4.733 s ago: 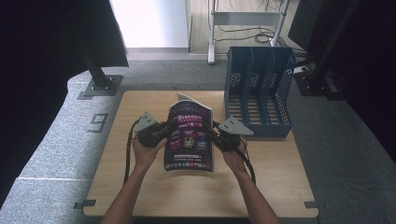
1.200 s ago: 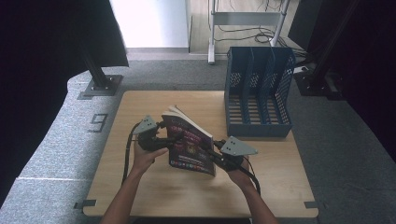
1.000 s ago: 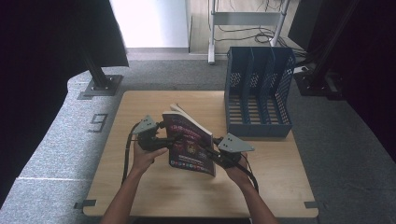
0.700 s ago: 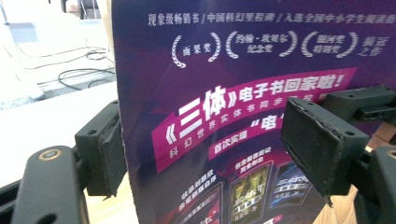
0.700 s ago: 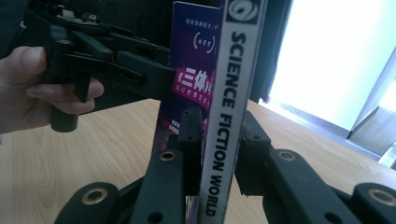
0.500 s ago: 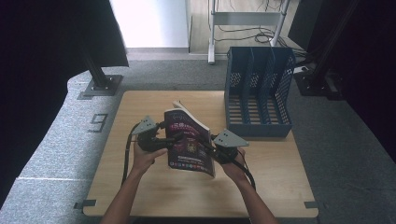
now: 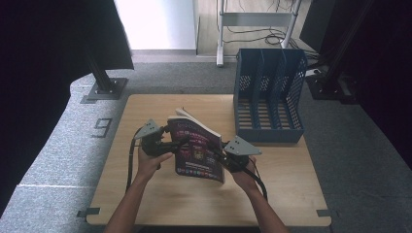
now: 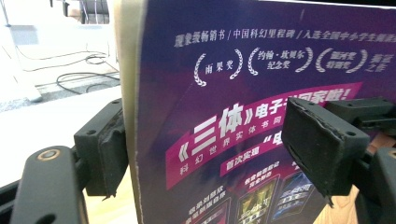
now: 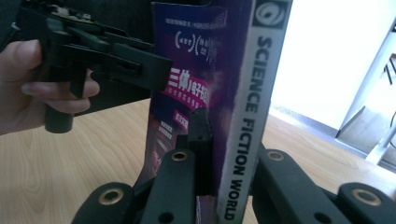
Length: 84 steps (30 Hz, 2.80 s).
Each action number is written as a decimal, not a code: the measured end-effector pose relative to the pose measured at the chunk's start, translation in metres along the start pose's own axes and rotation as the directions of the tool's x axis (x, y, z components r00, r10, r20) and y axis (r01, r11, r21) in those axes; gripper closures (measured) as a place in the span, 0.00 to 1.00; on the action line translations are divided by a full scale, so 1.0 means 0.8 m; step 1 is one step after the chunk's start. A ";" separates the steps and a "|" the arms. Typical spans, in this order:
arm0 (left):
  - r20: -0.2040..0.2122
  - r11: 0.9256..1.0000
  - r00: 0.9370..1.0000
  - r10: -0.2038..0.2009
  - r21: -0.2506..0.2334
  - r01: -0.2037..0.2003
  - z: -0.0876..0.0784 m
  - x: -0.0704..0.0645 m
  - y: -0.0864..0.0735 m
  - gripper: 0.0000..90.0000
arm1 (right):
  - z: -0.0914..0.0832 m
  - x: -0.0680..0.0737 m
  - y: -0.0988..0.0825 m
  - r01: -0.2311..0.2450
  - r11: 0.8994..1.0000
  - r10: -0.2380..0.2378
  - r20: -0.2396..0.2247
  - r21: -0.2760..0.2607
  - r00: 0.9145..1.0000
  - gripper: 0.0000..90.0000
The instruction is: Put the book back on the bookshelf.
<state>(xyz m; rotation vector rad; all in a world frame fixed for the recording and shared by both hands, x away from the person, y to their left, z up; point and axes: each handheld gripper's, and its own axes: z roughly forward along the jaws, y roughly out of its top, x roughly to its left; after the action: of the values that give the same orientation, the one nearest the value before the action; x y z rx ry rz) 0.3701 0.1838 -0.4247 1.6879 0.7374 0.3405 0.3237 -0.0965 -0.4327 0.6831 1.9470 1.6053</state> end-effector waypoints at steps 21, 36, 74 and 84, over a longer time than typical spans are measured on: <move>0.026 0.999 1.000 0.011 -0.043 -0.010 -0.005 -0.012 0.011 0.24 | -0.007 -0.001 0.000 0.028 0.998 -0.029 -0.026 -0.048 0.999 0.85; 0.023 0.999 1.000 0.006 -0.040 -0.005 -0.006 -0.012 0.009 0.24 | 0.011 -0.003 0.008 -0.006 1.000 0.005 -0.026 -0.021 1.000 0.90; -0.127 0.997 0.992 -0.005 0.077 0.015 -0.040 -0.010 -0.060 0.25 | -0.011 -0.017 0.012 -0.080 0.995 0.085 0.075 -0.066 0.994 0.91; -0.153 0.990 0.987 -0.040 0.129 0.060 -0.036 -0.003 -0.077 0.26 | -0.020 -0.022 0.013 -0.091 0.992 0.099 0.095 -0.082 0.991 0.91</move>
<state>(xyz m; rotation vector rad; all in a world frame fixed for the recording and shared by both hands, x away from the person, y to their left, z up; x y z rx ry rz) 0.3337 0.2099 -0.4758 1.7800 0.9303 0.3931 0.3268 -0.1181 -0.4188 0.8189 1.7961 1.6622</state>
